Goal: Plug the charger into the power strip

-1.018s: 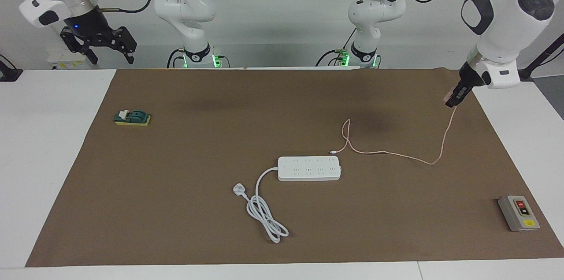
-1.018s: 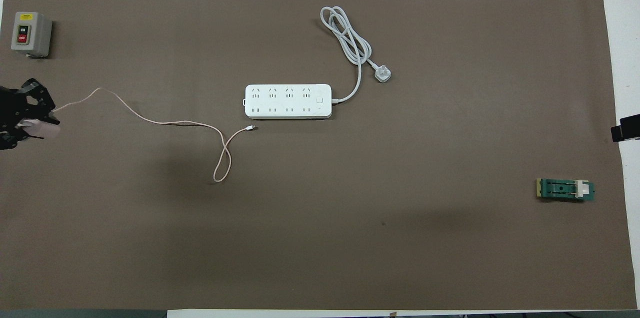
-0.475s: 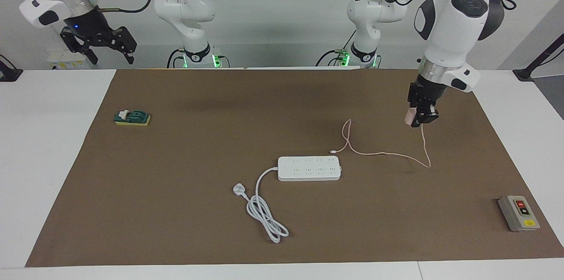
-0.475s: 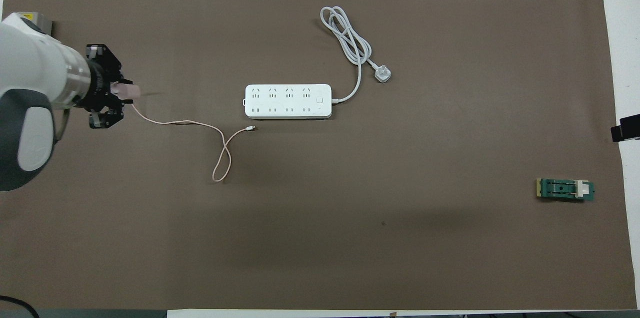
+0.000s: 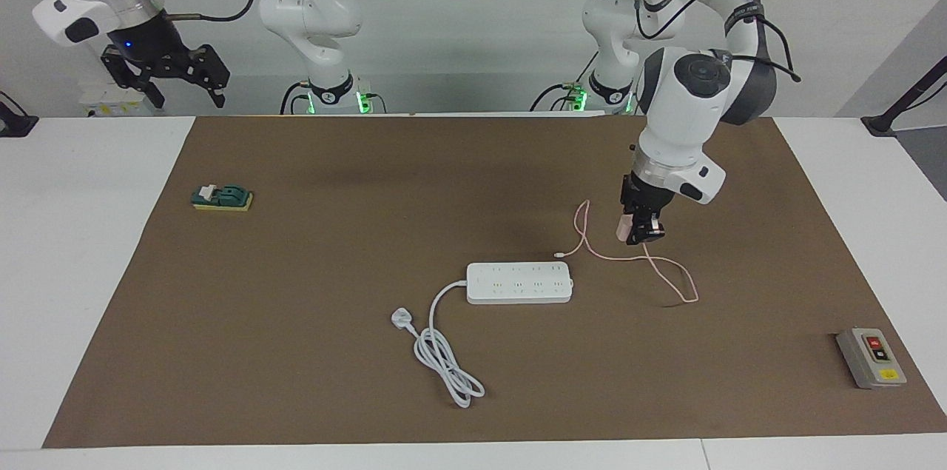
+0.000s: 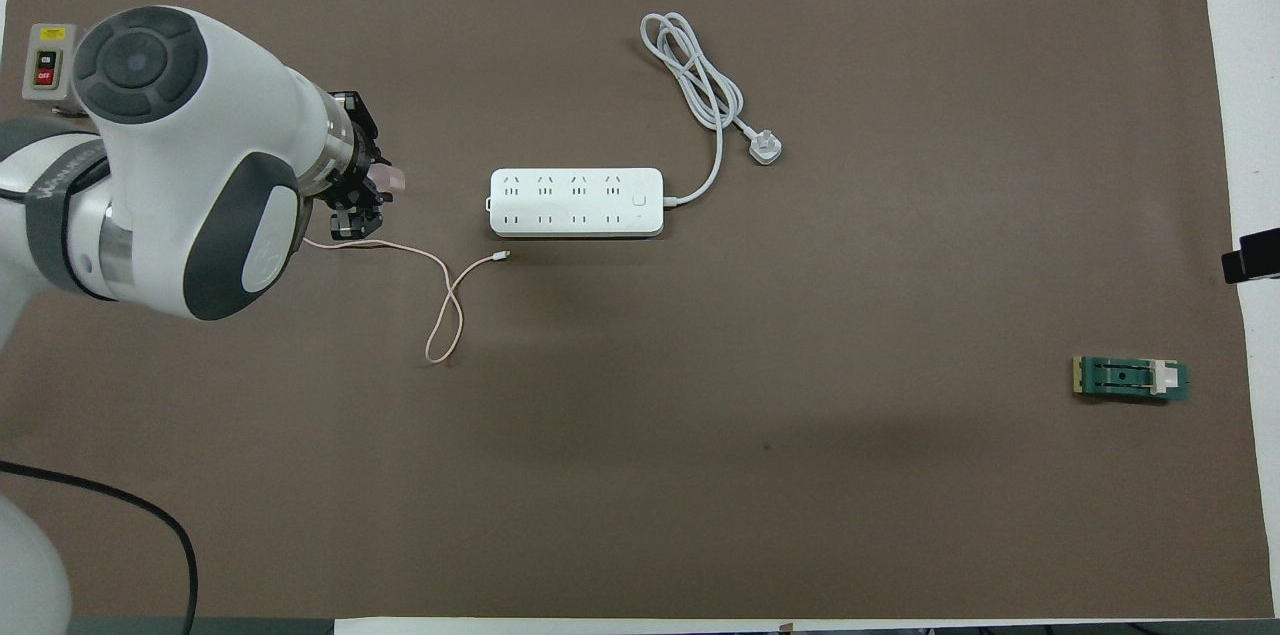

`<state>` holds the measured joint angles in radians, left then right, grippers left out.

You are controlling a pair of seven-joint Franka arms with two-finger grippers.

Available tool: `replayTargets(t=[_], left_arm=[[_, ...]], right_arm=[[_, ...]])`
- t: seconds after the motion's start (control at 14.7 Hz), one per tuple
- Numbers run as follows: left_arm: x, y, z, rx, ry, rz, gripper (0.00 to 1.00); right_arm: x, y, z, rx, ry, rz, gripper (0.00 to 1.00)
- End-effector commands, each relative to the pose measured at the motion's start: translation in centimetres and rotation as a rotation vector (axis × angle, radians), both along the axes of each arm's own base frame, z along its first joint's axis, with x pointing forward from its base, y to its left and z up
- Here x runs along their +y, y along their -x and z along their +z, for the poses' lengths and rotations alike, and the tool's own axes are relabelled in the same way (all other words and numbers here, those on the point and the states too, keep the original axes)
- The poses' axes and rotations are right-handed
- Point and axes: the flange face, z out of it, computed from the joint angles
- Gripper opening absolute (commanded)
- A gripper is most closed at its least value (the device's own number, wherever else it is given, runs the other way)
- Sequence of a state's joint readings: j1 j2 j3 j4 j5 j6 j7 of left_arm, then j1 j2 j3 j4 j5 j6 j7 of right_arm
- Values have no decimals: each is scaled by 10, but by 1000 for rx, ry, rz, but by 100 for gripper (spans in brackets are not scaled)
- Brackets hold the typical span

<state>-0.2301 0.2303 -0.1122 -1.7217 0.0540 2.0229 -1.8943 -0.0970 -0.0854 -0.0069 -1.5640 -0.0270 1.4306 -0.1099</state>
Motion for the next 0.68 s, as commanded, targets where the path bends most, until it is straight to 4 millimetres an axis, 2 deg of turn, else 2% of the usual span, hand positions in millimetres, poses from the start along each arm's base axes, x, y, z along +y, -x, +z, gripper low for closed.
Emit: replayTargets(t=[0.0, 0.07, 0.2, 0.27, 0.41, 0.48, 0.61], left_arm=[[-23, -9, -8, 53, -8, -6, 0], [-38, -10, -17, 92, -22, -25, 0], [-59, -27, -40, 152, -44, -13, 0], [-68, -33, -43, 149, -43, -6, 0], [-71, -37, -47, 152, -43, 4, 0], [-73, -38, -57, 160, -46, 6, 0], [-74, -40, -65, 163, -47, 4, 0]], right_arm=[[-1, 2, 4, -3, 13, 22, 100], [-1, 2, 4, -4, 13, 22, 100], [-1, 2, 4, -4, 13, 22, 100], [-2, 2, 4, -4, 13, 20, 100], [-1, 2, 4, -4, 13, 22, 100], [-1, 2, 4, -4, 13, 22, 100], [-1, 2, 4, -5, 13, 20, 100]])
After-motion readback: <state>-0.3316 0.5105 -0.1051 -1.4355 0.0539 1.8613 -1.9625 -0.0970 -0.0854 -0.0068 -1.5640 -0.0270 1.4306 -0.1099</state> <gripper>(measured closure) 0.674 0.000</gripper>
